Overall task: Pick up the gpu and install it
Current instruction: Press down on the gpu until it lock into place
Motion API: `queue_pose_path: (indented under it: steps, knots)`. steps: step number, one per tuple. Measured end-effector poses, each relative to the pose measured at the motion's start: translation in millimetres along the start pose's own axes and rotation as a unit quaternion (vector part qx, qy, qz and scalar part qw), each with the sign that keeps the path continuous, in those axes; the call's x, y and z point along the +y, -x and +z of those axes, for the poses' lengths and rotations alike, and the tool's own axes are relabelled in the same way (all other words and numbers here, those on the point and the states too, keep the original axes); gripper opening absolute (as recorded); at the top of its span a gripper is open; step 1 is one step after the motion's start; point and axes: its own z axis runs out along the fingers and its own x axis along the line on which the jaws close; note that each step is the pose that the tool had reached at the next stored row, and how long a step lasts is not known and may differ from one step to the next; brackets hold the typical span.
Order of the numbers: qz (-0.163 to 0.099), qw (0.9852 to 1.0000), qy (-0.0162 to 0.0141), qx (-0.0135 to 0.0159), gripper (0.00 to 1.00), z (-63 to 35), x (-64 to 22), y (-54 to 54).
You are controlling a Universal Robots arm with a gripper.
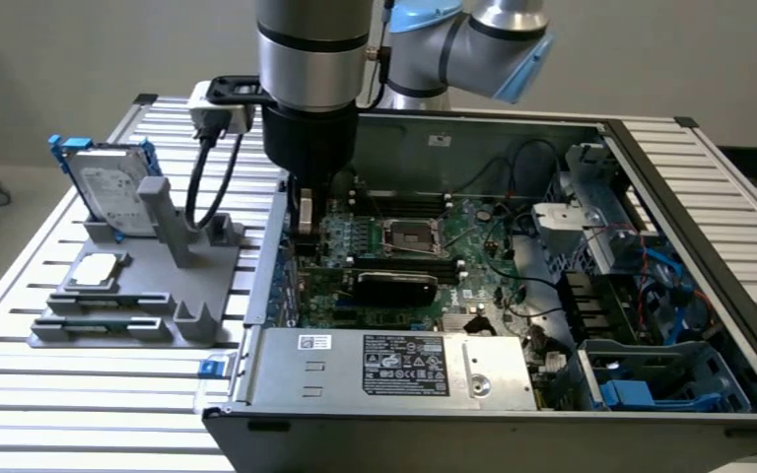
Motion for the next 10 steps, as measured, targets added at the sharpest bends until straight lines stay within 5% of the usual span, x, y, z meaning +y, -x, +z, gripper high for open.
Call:
queue_pose_path:
  steps: [10]
  knots:
    - [0.000,1.0000,-0.0007,-0.0033,0.11,2.7,1.0,1.7]
